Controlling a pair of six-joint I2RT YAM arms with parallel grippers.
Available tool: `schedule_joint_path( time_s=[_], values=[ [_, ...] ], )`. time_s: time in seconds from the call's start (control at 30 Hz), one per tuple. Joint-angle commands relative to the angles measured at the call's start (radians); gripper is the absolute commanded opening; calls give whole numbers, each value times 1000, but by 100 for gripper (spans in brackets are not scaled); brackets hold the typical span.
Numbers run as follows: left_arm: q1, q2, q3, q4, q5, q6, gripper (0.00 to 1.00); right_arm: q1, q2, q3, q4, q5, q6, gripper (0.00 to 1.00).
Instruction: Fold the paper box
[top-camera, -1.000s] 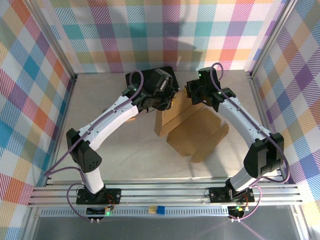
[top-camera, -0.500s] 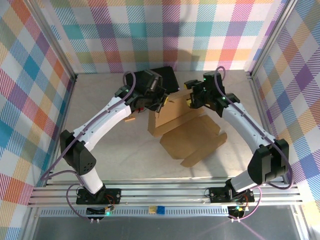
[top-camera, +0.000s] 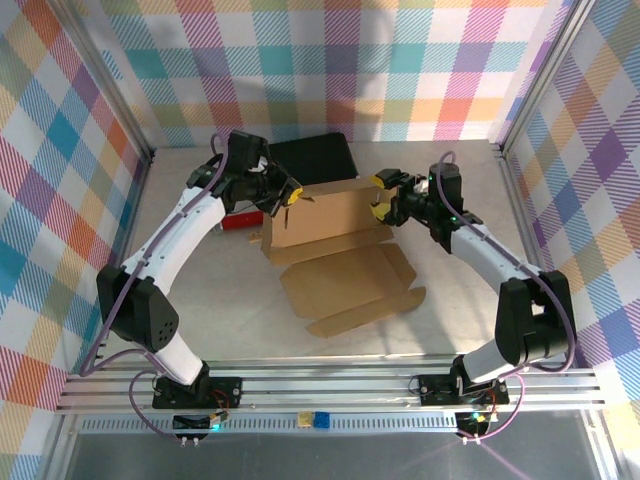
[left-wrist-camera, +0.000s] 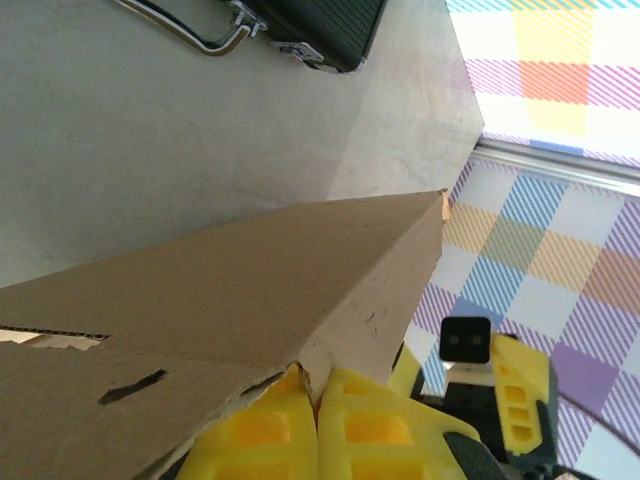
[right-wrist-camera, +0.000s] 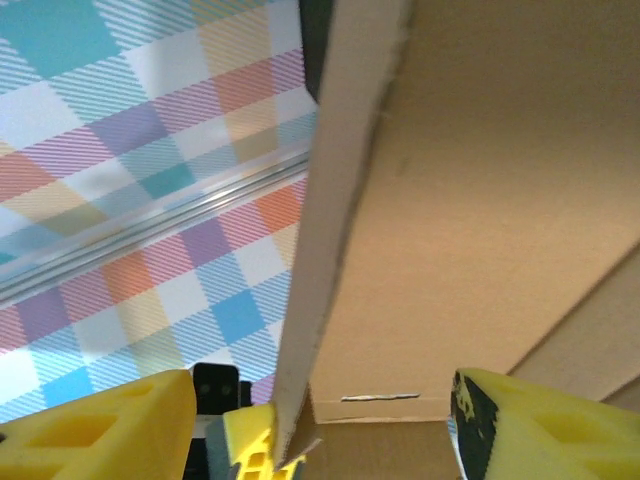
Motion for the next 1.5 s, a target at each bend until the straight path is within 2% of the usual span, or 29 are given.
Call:
schedule_joint_path(
  time_s=[0.0, 0.07, 0.2, 0.43, 0.57, 0.8, 1.0, 1.17, 1.2, 1.23, 1.33, 1.4, 1.47],
  values=[
    [18, -7, -28, 66, 91, 94, 0, 28, 71, 39, 156, -45, 40, 62],
    [28, 2, -42, 111, 120, 113, 0, 44, 117, 33, 240, -40, 74, 59],
    [39, 18, -40, 127, 129, 134, 0, 60, 183, 17, 365, -6, 150, 48],
    [44, 38, -35, 124, 134, 139, 0, 62, 192, 16, 373, 30, 137, 35],
    [46, 40, -28, 109, 131, 149, 0, 64, 205, -7, 455, 71, 173, 30],
    [47, 49, -11, 104, 135, 157, 0, 73, 227, 38, 416, 90, 169, 25],
    [49, 54, -3, 94, 137, 173, 0, 90, 225, 42, 363, 136, 158, 13],
    [56, 54, 0, 101, 159, 181, 0, 103, 193, -3, 391, 250, 156, 0],
    [58, 49, 2, 100, 157, 187, 7, 107, 183, -14, 397, 281, 160, 0],
    [60, 40, 4, 94, 144, 191, 22, 111, 173, -21, 394, 311, 161, 0],
    [69, -12, 14, 32, 53, 225, 57, 124, 146, -20, 342, 374, 175, 0],
    [73, -64, 14, -16, -39, 263, 67, 133, 131, -19, 316, 415, 185, 0],
    [79, -121, -7, -49, -107, 305, 70, 139, 126, -11, 296, 433, 197, 0]
  ],
)
